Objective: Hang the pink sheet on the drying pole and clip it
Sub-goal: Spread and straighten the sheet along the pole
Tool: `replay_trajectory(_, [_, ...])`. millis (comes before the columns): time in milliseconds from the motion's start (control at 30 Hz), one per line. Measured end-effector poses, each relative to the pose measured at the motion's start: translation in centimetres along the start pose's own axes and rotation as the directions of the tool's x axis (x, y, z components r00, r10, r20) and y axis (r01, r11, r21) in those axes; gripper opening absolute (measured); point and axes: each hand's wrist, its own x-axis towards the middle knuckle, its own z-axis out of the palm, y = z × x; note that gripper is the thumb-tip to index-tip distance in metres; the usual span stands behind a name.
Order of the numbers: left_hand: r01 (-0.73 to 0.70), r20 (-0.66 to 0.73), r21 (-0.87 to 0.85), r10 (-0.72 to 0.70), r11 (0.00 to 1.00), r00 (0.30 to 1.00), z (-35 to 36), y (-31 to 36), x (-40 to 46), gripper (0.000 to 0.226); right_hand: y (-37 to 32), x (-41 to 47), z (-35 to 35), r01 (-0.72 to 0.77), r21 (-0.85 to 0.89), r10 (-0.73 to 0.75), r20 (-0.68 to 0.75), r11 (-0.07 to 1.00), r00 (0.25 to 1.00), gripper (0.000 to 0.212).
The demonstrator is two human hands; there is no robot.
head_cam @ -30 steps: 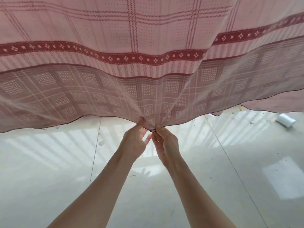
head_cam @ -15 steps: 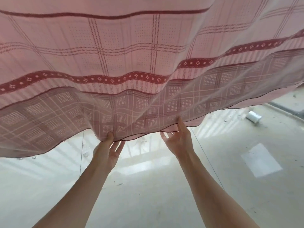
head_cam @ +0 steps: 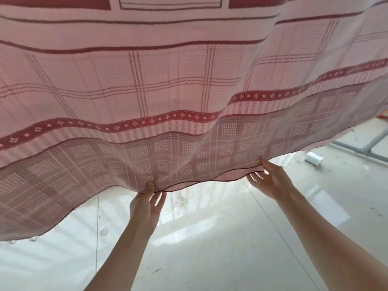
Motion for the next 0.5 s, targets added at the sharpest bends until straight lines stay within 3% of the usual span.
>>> replay_trajectory(167, [-0.054, -0.024, -0.037, 0.053, 0.998, 0.998, 0.8, -1.0, 0.1, 0.016, -2.1, 0.9, 0.2, -0.033, 0.146, 0.023, 0.067, 0.989, 0.997, 0.006])
replay_trajectory(333, [-0.172, -0.08, -0.043, 0.168, 0.984, 0.983, 1.5, -1.4, 0.5, 0.015, -3.4, 3.1, -0.6, -0.035, 0.009, 0.033, 0.193, 0.999, 0.981, 0.011])
replay_trajectory(500, [-0.237, -0.127, -0.011, 0.233, 0.972, 0.964, 1.2, -2.2, 0.2, 0.03, -2.7, 4.8, -1.9, 0.093, -0.016, -0.086, 0.237, 0.996, 0.968, 0.011])
